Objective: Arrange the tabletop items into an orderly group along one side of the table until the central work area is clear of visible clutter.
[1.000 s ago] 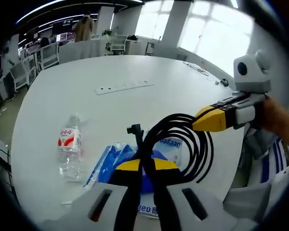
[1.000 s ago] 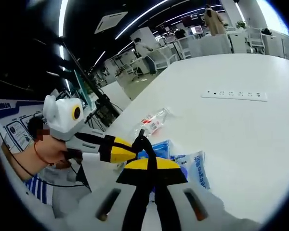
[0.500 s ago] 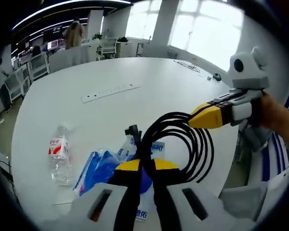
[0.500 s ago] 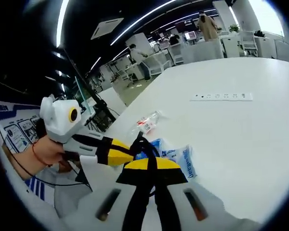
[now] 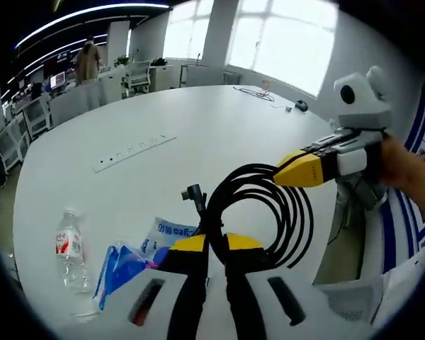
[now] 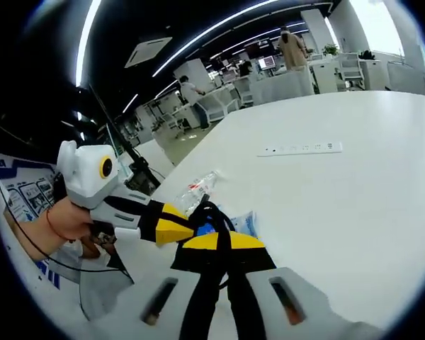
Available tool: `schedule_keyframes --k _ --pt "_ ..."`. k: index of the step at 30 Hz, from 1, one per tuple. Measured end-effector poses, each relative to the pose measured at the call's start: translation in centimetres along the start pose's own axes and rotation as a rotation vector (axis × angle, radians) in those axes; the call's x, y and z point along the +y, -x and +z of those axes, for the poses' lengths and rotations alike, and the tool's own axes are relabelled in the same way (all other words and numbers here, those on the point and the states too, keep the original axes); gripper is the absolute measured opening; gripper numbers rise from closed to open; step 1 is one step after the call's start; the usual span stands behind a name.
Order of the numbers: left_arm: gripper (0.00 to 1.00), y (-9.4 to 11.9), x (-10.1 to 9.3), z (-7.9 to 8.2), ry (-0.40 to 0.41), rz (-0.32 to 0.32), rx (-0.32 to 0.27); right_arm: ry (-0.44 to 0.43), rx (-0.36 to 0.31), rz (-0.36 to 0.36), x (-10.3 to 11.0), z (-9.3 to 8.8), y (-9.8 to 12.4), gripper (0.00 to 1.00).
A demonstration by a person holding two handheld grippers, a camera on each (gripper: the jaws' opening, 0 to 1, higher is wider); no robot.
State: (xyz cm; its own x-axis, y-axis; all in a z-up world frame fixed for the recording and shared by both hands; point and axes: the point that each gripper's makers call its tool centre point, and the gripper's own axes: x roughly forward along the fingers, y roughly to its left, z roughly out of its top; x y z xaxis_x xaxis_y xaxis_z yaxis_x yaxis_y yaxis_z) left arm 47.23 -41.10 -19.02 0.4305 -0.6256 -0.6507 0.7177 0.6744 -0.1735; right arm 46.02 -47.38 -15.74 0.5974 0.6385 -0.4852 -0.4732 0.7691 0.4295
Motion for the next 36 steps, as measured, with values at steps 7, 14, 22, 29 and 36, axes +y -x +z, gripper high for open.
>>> schedule_keyframes --k 7,14,22,29,36 --pt "0.05 -1.9 -2.9 1.7 -0.041 -0.047 -0.001 -0.026 -0.032 -0.05 -2.4 0.1 3.0 0.0" --pt "0.05 -4.0 -5.6 2.6 -0.067 -0.096 0.009 -0.036 -0.04 -0.105 -4.5 -0.4 5.4 0.0" --pt "0.05 -6.5 -7.9 3.1 -0.08 -0.138 0.028 -0.071 -0.045 -0.152 -7.4 -1.3 7.3 0.0" --pt "0.05 -9.2 -9.0 2.8 -0.075 -0.151 0.058 -0.094 -0.027 -0.182 -10.1 -2.4 7.6 0.0" --pt "0.05 -11.6 -9.0 1.9 -0.061 -0.152 0.096 -0.102 0.011 -0.191 -12.0 -3.4 7.0 0.0"
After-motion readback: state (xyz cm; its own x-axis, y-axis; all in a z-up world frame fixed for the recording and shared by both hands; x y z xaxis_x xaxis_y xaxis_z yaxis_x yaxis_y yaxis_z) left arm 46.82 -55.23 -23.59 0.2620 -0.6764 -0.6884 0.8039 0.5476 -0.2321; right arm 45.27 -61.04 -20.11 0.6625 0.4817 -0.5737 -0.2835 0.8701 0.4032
